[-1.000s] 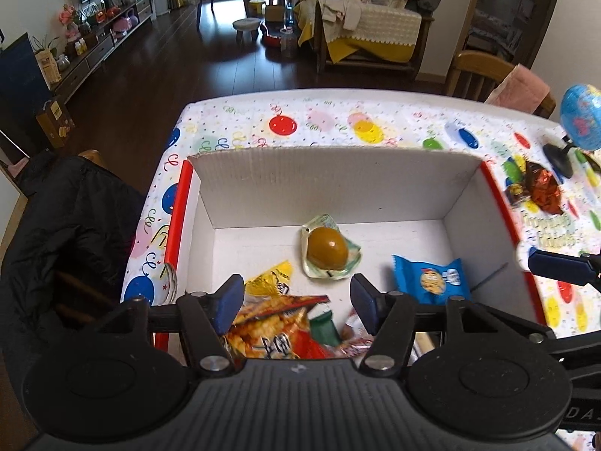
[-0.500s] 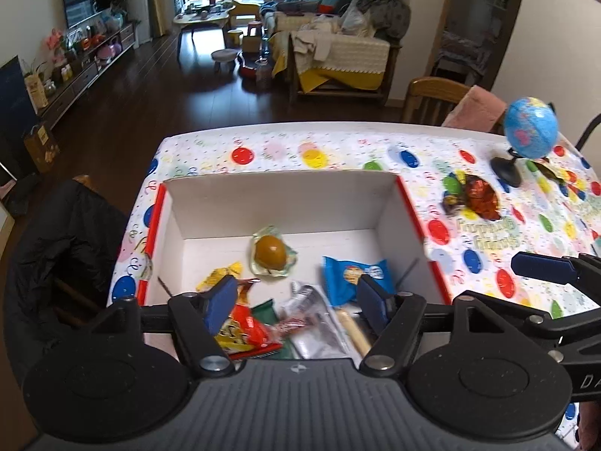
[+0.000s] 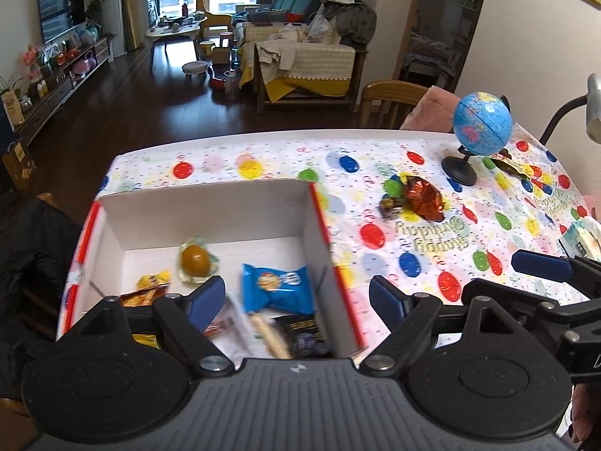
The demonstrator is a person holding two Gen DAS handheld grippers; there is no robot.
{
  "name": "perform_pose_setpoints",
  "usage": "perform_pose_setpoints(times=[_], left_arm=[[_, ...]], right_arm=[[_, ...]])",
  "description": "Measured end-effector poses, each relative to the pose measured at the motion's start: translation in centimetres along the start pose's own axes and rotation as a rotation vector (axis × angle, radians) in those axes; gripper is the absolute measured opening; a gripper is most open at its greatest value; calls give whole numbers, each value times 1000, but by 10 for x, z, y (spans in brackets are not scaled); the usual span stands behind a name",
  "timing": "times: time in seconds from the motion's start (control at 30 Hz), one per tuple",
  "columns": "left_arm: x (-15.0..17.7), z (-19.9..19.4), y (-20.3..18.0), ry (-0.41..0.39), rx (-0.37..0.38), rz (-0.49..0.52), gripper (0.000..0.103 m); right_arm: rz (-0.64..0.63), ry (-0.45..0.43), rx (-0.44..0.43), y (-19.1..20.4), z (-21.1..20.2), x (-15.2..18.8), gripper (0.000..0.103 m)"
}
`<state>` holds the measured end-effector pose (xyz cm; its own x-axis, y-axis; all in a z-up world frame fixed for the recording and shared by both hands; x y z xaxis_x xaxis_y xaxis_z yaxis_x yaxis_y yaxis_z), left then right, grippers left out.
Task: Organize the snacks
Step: 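Withdraw both tools from the box toward the chocolate and foil bag, then grasp the brown chocolate with the left tool while the right tool grasps the foil bag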
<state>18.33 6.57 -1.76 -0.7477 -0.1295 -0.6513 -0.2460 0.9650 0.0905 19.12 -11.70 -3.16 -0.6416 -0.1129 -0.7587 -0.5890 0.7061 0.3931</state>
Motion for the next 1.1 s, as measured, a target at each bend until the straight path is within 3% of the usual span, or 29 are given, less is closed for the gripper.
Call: perform_pose_setpoints(times=[0.27, 0.63, 0.87, 1.1], left_arm=[[-8, 18, -58, 2, 8, 7, 101], [-35, 72, -137, 21, -56, 1, 101], [-51, 119, -174, 42, -121, 12, 101], [-60, 161, -193, 68, -171, 6, 101]], right_arm=[[-2, -28, 50, -58, -22, -1, 103], [-125, 49, 141, -148, -24, -25, 103], [-173, 106, 127, -196, 1, -43, 99], [-176, 171, 69, -233, 37, -53, 90]])
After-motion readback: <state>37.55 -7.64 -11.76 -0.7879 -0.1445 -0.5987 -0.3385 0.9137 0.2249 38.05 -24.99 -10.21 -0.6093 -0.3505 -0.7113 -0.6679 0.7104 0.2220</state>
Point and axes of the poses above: each gripper's, at about its wrist camera, not at the fingertips, and z roughly the way its jaws point, y to its left, x to its underside, the point moved 2 cm from there along z, roughly the way its jaws point, and after that the axes turned 14 degrees about -x, right-handed, at the moved point
